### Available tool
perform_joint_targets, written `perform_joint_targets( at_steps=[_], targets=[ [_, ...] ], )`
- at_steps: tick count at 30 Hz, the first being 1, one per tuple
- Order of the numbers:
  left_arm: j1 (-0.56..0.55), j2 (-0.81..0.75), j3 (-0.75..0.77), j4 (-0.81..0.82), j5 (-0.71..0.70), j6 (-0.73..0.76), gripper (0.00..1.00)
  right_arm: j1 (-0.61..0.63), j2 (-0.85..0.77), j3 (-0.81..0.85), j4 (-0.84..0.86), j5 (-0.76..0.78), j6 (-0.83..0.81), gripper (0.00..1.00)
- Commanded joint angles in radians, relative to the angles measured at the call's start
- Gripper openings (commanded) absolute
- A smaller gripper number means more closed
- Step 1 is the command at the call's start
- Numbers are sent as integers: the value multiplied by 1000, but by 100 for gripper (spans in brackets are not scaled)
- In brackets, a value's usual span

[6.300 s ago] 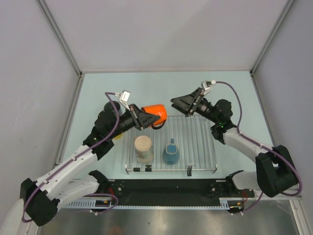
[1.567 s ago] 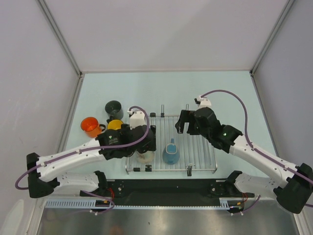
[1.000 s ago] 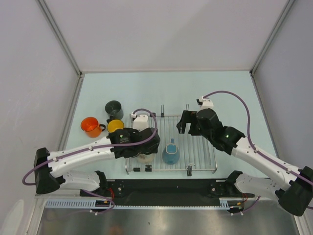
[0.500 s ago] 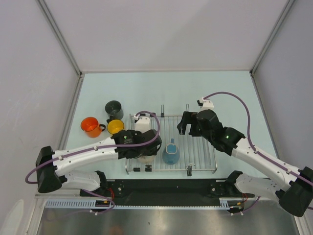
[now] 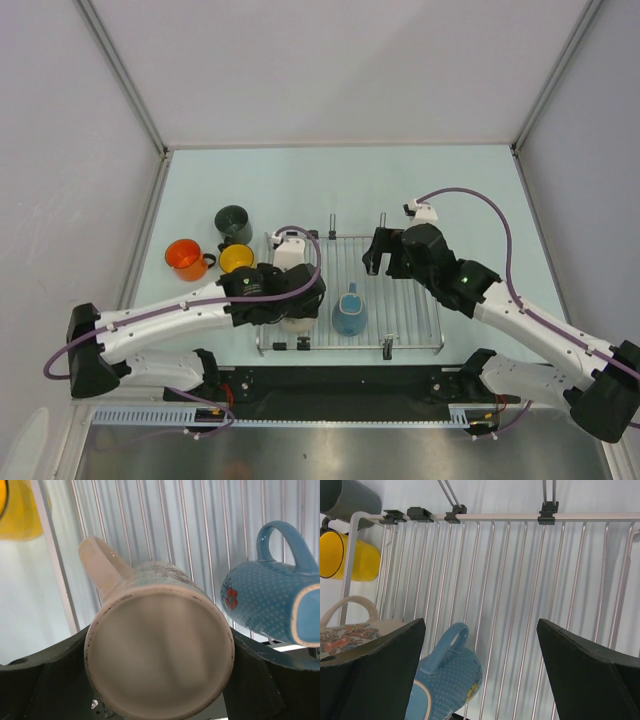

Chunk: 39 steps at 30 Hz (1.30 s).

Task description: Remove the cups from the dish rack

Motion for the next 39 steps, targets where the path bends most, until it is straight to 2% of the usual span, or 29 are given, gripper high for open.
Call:
perform_joint_targets(
  at_steps=[1, 7, 10, 12, 17, 18, 19, 21, 22, 25, 26, 31, 33, 34, 35, 39],
  targets=[
    [-4, -58, 177, -3, -99, 91, 0, 4, -15, 43, -24, 44, -6, 100],
    [28, -70, 389, 42, -136, 244, 0, 5, -44, 87, -51, 81, -6, 100],
    [103, -92, 397, 124, -70, 313, 0, 4, -55, 87, -58, 89, -3, 100],
    [176, -139, 364, 235, 31, 349, 0, 4, -67, 87, -56, 92, 3, 100],
    [325, -266, 135, 513, 272, 366, 1, 4, -127, 72, -7, 78, 0, 100],
    [360, -323, 88, 658, 318, 363, 0, -1, -136, 70, 7, 75, 3, 100],
    [376, -351, -5, 732, 400, 355, 1, -4, -153, 70, 14, 62, 3, 100],
    [419, -375, -72, 872, 499, 323, 1, -19, -162, 79, 25, 31, 11, 100],
    [431, -366, -78, 894, 519, 312, 0, -26, -165, 79, 30, 19, 14, 100],
    [483, -317, -107, 1012, 707, 263, 0, -46, -181, 64, 73, -50, 31, 100],
    [502, -311, -121, 1094, 741, 248, 0, -50, -187, 58, 102, -69, 35, 100],
    [571, -265, -212, 1302, 896, 137, 1, -72, -242, 21, 171, -158, 59, 100],
    [627, -248, -277, 1458, 990, 79, 0, -81, -265, 7, 208, -192, 60, 100],
    [669, -228, -305, 1530, 1022, 0, 0, -85, -276, 3, 217, -202, 62, 100],
    [687, -215, -334, 1672, 1070, -42, 0, -95, -302, -12, 235, -212, 74, 100],
    [753, -133, -469, 1999, 1130, -228, 0, -119, -346, -57, 295, -279, 95, 100]
  ],
)
